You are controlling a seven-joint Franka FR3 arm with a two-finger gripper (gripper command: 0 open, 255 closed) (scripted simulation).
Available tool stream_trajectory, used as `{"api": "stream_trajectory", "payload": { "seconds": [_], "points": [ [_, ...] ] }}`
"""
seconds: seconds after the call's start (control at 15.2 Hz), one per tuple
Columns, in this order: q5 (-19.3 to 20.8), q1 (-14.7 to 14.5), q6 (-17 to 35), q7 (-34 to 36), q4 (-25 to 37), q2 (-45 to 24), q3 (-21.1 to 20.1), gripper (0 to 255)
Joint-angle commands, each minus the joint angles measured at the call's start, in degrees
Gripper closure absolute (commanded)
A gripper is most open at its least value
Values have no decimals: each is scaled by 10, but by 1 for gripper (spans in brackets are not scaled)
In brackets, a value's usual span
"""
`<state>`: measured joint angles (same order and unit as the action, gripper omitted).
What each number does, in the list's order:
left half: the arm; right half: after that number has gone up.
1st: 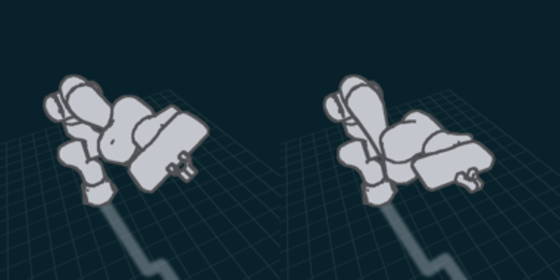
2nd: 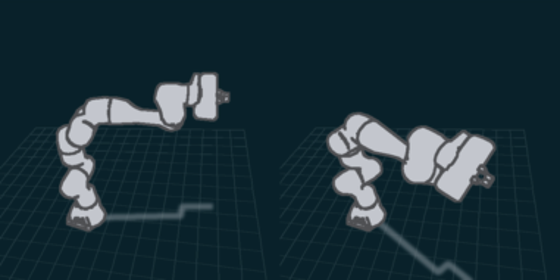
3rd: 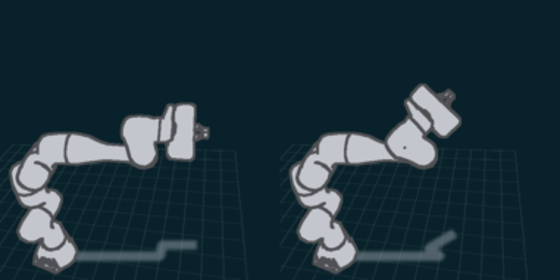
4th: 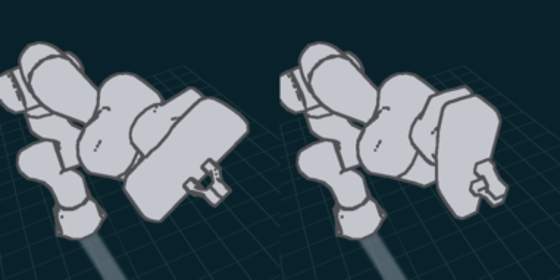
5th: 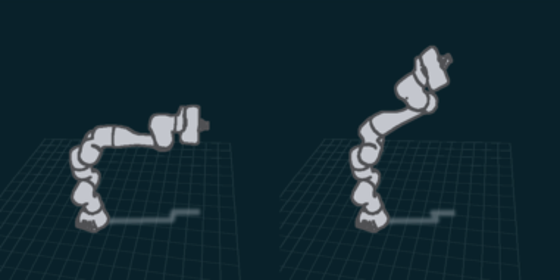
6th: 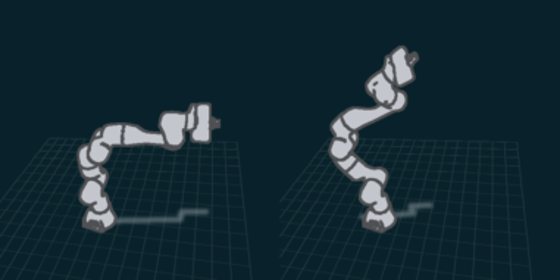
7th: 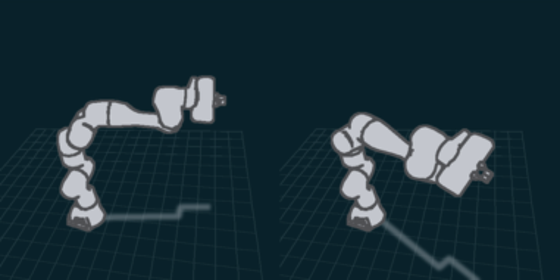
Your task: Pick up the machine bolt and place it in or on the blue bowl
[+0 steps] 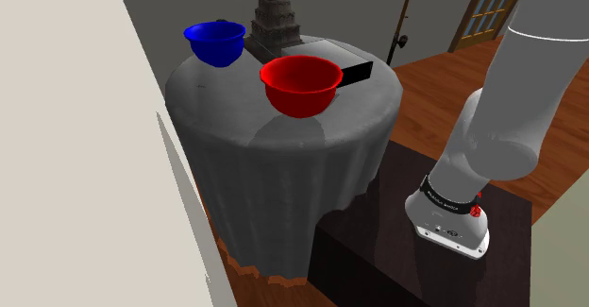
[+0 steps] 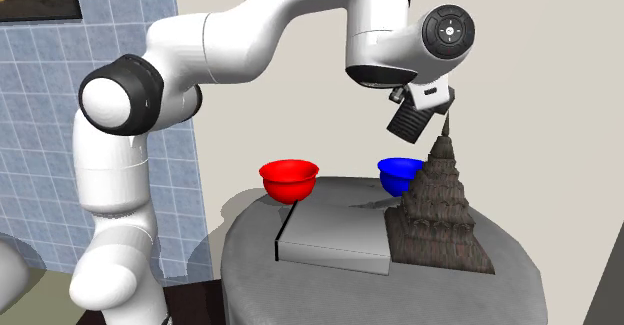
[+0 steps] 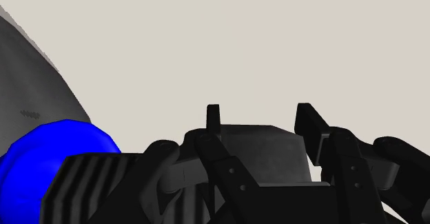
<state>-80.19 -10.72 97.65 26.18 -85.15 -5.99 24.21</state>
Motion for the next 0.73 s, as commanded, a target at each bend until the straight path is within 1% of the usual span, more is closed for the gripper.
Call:
{"api": "stream_trajectory", "payload": {
  "seconds": [0.0,0.66],
  "points": [
    [-2,-1,3,-12,-11,0,-1,255],
    [-8,-5,21,-76,-86,10,-4,255]
  ]
}}
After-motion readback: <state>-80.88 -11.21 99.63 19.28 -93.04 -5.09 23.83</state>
